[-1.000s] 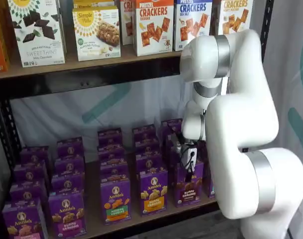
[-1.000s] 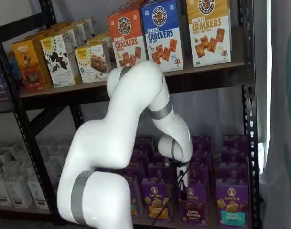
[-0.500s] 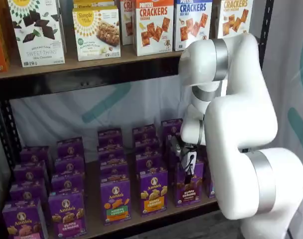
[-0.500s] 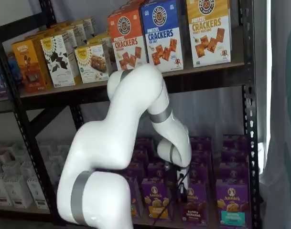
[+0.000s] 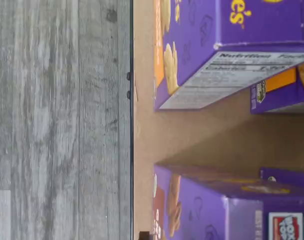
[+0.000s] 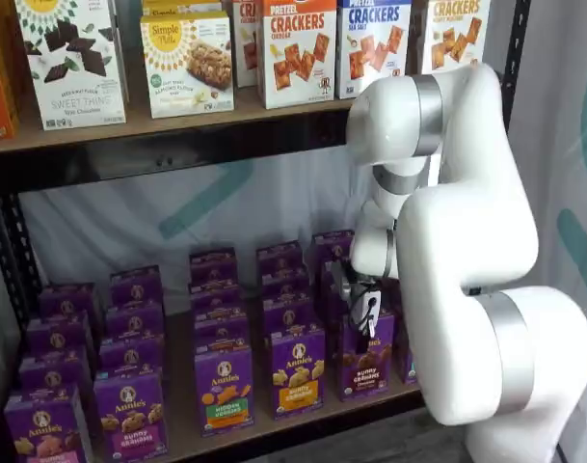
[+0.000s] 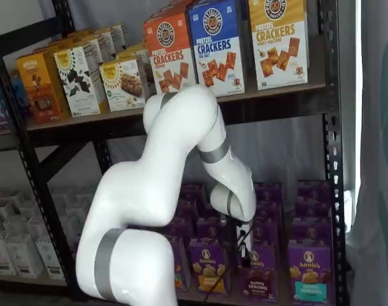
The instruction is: Pick up the purple box with a brown patch in the center, on the bottom shelf, the fifth box from the left
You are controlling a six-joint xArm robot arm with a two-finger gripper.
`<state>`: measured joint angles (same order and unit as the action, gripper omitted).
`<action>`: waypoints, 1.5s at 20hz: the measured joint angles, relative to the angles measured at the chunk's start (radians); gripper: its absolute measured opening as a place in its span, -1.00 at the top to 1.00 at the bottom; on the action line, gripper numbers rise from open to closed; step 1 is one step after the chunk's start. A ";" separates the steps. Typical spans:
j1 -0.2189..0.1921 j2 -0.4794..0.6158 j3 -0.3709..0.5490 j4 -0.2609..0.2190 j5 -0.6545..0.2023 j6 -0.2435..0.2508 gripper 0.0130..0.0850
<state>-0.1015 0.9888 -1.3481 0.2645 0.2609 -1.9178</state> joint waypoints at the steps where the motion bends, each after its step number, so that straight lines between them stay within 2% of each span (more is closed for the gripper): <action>1: 0.000 -0.001 0.001 -0.001 0.001 0.001 -0.33; 6: 0.003 -0.002 0.007 -0.003 -0.008 0.005 -0.33; 13: 0.008 -0.003 0.013 0.020 -0.015 -0.012 -0.33; 16: 0.006 -0.005 0.014 0.020 -0.010 -0.013 -0.11; 17: 0.006 -0.006 0.014 0.020 -0.009 -0.014 -0.11; 18: 0.006 -0.006 0.015 0.019 -0.009 -0.013 0.00; 19: 0.005 -0.007 0.015 0.017 -0.009 -0.012 0.00; 20: 0.005 -0.008 0.016 0.016 -0.009 -0.011 0.11; 21: 0.005 -0.008 0.017 0.014 -0.010 -0.010 0.11; 22: 0.005 -0.008 0.017 0.015 -0.010 -0.011 0.22; 24: 0.006 -0.009 0.021 0.028 -0.020 -0.022 0.22; 30: 0.004 -0.012 0.022 0.016 -0.010 -0.013 0.22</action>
<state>-0.0978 0.9764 -1.3257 0.2804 0.2507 -1.9303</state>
